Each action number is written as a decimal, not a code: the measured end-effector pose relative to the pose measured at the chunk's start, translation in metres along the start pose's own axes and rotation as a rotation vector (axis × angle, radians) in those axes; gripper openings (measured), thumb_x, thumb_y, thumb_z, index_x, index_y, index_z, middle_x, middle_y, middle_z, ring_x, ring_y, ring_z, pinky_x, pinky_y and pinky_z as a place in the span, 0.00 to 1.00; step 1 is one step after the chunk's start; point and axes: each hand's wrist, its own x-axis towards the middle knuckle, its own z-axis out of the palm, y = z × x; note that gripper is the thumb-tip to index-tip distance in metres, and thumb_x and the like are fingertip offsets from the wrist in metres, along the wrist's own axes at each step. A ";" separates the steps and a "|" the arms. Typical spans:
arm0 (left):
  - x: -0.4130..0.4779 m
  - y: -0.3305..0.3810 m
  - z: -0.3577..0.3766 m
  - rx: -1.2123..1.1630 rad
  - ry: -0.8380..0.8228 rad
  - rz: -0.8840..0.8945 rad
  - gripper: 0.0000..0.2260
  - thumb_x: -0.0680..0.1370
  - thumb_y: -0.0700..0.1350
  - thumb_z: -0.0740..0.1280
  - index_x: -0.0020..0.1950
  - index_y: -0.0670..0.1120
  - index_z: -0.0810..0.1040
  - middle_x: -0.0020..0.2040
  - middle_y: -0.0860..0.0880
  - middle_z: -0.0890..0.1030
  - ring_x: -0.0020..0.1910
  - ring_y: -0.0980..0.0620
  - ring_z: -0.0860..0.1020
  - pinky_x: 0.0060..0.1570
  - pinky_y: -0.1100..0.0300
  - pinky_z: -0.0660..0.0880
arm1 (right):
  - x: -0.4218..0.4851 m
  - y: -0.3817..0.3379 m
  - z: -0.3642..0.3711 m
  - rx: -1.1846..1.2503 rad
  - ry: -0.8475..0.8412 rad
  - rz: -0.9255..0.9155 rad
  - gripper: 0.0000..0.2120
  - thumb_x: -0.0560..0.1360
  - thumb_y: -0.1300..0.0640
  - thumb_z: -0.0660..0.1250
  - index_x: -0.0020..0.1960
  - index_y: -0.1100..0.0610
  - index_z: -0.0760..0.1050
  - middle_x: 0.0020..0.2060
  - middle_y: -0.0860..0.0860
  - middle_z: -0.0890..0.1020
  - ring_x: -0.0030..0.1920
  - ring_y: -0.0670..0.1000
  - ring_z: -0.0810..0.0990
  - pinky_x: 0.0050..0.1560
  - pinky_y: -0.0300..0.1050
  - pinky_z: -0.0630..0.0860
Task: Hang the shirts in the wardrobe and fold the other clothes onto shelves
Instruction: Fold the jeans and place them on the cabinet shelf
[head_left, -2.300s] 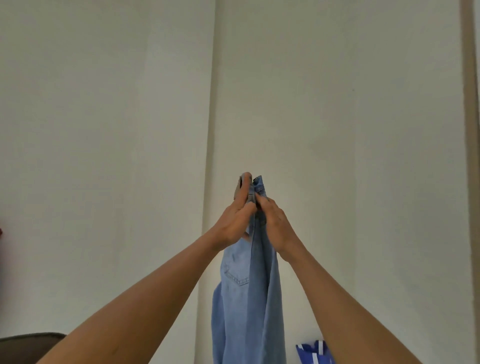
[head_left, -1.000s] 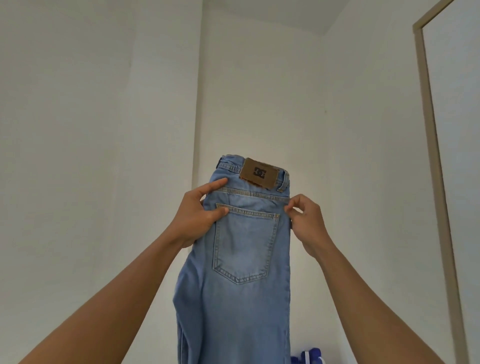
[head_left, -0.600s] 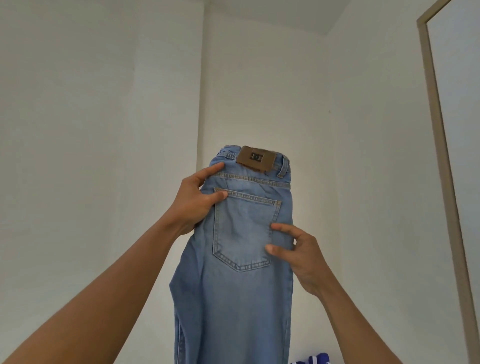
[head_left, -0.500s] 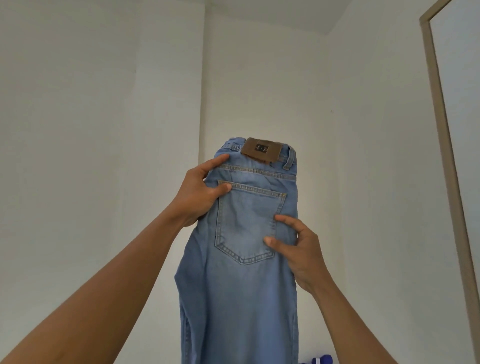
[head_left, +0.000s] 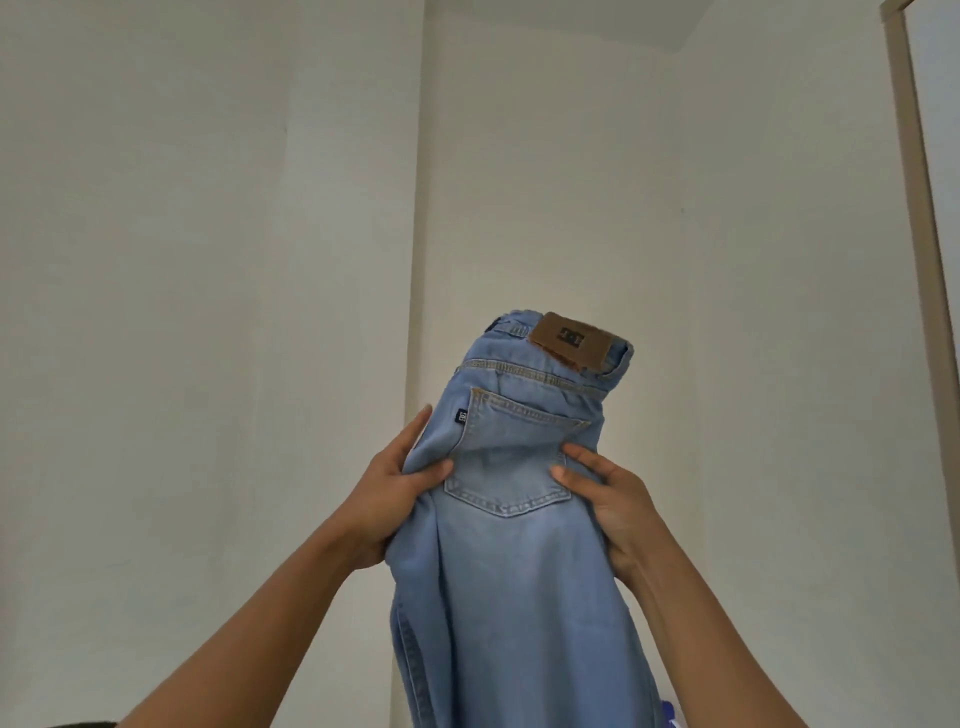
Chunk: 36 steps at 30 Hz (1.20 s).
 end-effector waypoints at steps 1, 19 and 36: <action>0.000 0.000 0.002 -0.030 0.044 -0.035 0.29 0.80 0.41 0.67 0.76 0.62 0.62 0.64 0.58 0.78 0.57 0.57 0.82 0.53 0.59 0.80 | 0.000 -0.001 -0.001 0.012 -0.004 0.018 0.21 0.69 0.64 0.76 0.62 0.58 0.80 0.55 0.55 0.84 0.48 0.53 0.87 0.40 0.42 0.82; 0.010 0.024 -0.020 -0.339 0.060 -0.025 0.26 0.77 0.30 0.64 0.68 0.55 0.77 0.60 0.41 0.83 0.58 0.41 0.82 0.53 0.51 0.82 | -0.013 -0.030 -0.017 -0.219 -0.454 -0.088 0.42 0.75 0.71 0.69 0.76 0.37 0.59 0.68 0.49 0.77 0.65 0.54 0.79 0.62 0.52 0.78; -0.019 -0.020 -0.009 -0.301 0.184 -0.046 0.43 0.74 0.36 0.72 0.80 0.61 0.53 0.71 0.47 0.72 0.58 0.47 0.82 0.47 0.56 0.82 | 0.002 0.002 -0.008 0.104 0.048 -0.065 0.19 0.75 0.65 0.70 0.63 0.49 0.77 0.60 0.54 0.82 0.57 0.55 0.84 0.61 0.55 0.78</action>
